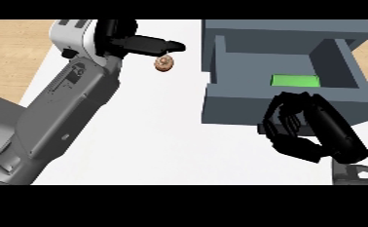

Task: Pick up the cup, place it into the drawer and close the drawer

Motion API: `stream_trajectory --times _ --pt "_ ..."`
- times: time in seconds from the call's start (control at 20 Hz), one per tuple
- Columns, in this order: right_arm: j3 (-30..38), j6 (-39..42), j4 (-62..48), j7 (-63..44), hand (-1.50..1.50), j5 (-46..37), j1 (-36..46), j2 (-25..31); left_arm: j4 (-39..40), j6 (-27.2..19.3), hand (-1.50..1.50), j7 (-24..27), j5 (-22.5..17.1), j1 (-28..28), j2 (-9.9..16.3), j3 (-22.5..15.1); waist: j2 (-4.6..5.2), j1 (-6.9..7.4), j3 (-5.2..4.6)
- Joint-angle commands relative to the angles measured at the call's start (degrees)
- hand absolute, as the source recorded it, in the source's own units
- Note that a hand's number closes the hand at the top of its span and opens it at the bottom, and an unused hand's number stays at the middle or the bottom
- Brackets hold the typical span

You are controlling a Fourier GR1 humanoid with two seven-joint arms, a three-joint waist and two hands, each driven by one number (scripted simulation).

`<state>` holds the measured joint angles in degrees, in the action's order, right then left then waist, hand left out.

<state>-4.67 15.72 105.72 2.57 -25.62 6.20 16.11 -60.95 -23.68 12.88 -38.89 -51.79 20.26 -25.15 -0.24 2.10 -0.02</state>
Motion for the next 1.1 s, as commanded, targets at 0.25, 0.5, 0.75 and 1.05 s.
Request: stream_trajectory --times 0.25,0.5,0.75,1.05 --pt "-9.1 -9.6 -20.0 5.6 1.5 -21.4 7.5 0.6 -9.4 3.7 -1.5 -0.6 -0.9 10.4 7.2 3.8 0.3 0.21 0.04" --pt "-10.5 -17.6 -38.3 8.5 1.5 -27.8 15.9 -4.1 -13.7 5.8 -1.5 1.7 -0.6 17.6 8.9 5.1 0.57 0.6 0.07" --pt "-6.2 -22.7 -55.9 13.5 1.5 -27.9 25.3 -6.7 -17.5 7.6 -1.5 1.4 -0.4 23.3 10.7 7.6 0.57 -0.08 0.08" --pt "1.0 -21.4 -74.7 18.8 1.5 -24.9 39.4 -4.6 -18.7 11.9 -1.5 1.9 -1.2 25.9 12.1 10.0 1.17 1.05 0.12"
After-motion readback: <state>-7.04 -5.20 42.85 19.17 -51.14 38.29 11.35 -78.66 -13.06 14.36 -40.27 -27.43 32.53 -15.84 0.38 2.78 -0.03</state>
